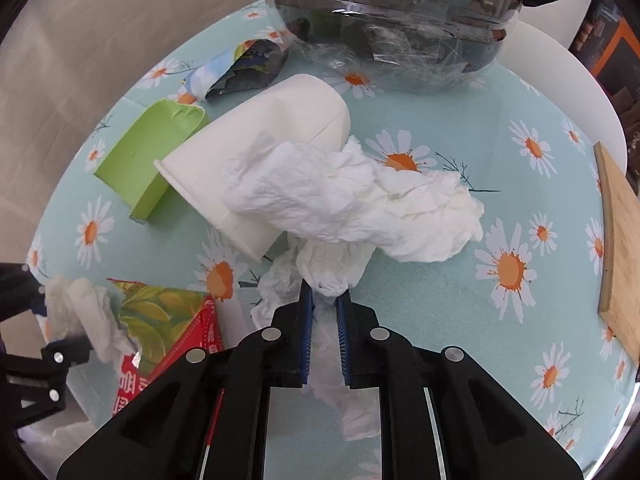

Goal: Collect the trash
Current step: 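Close the right gripper on the large white tissue while the left gripper grasps the other tissue, then lift both held tissues and carry them over the black bin, then open the left gripper over the bin while the right gripper releases its tissue, then withdraw both open tools toward the white paper cup and green scoop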

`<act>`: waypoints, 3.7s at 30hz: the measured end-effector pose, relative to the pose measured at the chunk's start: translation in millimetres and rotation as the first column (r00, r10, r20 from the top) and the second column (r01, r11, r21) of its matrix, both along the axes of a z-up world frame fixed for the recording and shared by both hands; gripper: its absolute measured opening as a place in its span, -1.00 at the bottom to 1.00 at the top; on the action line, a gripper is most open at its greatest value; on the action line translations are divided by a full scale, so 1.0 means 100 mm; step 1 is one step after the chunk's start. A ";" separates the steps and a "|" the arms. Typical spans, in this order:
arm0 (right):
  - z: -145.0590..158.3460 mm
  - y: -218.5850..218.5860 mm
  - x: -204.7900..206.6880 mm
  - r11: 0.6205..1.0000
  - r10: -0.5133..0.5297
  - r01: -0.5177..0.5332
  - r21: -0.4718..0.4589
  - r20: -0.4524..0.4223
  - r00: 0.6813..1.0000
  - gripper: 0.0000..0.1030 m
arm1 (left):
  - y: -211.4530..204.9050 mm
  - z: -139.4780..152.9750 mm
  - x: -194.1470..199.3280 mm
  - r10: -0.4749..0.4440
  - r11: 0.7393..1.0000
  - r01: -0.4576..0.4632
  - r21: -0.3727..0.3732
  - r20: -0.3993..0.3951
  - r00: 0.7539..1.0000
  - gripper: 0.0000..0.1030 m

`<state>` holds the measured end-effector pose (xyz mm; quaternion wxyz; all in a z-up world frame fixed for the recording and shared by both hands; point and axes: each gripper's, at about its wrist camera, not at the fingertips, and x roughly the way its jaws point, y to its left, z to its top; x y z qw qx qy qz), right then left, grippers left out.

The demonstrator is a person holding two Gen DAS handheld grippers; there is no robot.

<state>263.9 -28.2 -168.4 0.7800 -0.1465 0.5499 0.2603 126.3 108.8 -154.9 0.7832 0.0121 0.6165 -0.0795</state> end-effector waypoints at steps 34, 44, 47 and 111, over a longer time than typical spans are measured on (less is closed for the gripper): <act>1.71 -1.30 0.00 0.941 -0.238 0.149 0.304 0.278 0.931 -0.78 | 0.63 1.61 0.28 0.146 0.974 -0.192 0.124 0.312 0.939 -0.47; 2.14 -1.14 0.08 0.956 -0.173 0.061 0.287 0.384 0.907 -0.78 | 0.54 1.91 0.69 0.091 0.979 -0.147 0.138 0.348 0.933 -0.46; 2.26 -1.08 0.12 0.957 -0.158 0.038 0.288 0.406 0.900 -0.78 | 0.50 1.99 0.81 0.064 0.982 -0.123 0.143 0.362 0.930 -0.46; 2.30 -0.23 1.47 0.921 -0.169 0.017 0.390 0.361 0.917 0.67 | 0.42 2.00 2.53 -0.078 0.996 0.044 0.080 0.486 0.871 0.86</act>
